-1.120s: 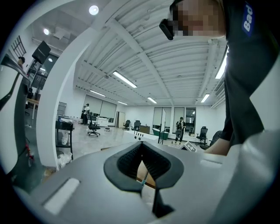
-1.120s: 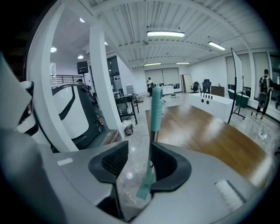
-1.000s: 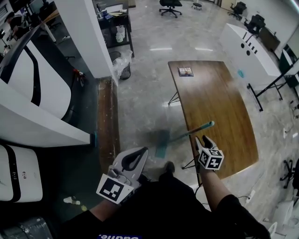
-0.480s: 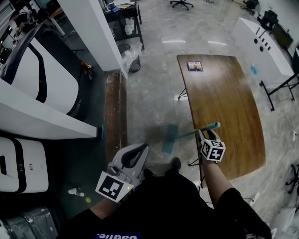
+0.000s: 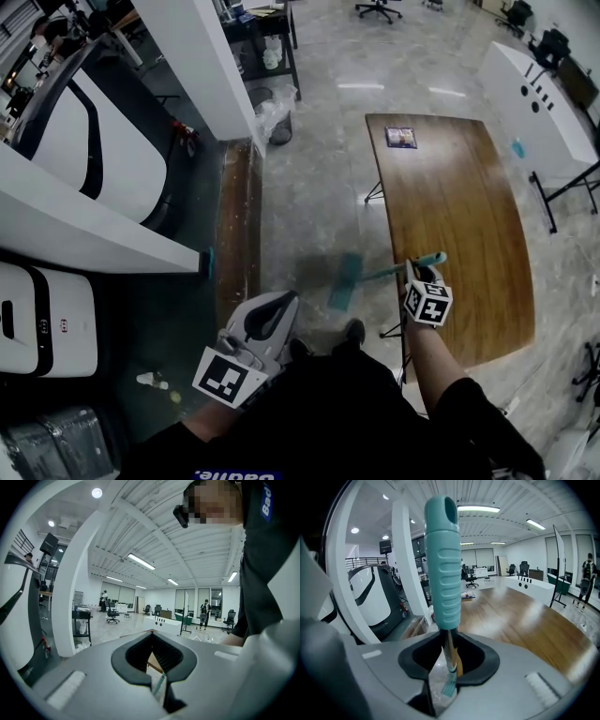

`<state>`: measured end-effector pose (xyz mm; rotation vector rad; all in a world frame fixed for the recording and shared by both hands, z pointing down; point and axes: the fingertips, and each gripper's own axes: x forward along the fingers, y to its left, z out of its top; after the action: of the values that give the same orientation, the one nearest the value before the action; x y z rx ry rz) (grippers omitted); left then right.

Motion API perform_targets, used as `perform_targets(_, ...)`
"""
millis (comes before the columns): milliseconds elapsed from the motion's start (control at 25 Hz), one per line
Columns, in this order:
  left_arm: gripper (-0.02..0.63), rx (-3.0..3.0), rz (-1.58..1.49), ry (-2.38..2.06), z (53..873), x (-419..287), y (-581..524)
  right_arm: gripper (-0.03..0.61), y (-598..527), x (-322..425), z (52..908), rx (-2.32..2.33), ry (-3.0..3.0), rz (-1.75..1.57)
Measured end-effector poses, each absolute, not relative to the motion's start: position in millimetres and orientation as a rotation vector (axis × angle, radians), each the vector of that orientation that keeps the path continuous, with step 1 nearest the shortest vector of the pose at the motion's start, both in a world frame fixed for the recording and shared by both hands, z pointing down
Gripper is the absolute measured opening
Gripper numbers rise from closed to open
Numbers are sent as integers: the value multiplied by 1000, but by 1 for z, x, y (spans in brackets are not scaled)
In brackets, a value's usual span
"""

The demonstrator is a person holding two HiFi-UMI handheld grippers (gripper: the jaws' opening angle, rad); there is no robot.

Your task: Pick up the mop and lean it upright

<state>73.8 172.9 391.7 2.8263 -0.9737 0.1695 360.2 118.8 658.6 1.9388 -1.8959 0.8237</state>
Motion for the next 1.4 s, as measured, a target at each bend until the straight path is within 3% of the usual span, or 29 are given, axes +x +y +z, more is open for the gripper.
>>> perform_targets(1400,20,2759,32,-1107,385,4,184,107,91,214,602,1640,-2160,673)
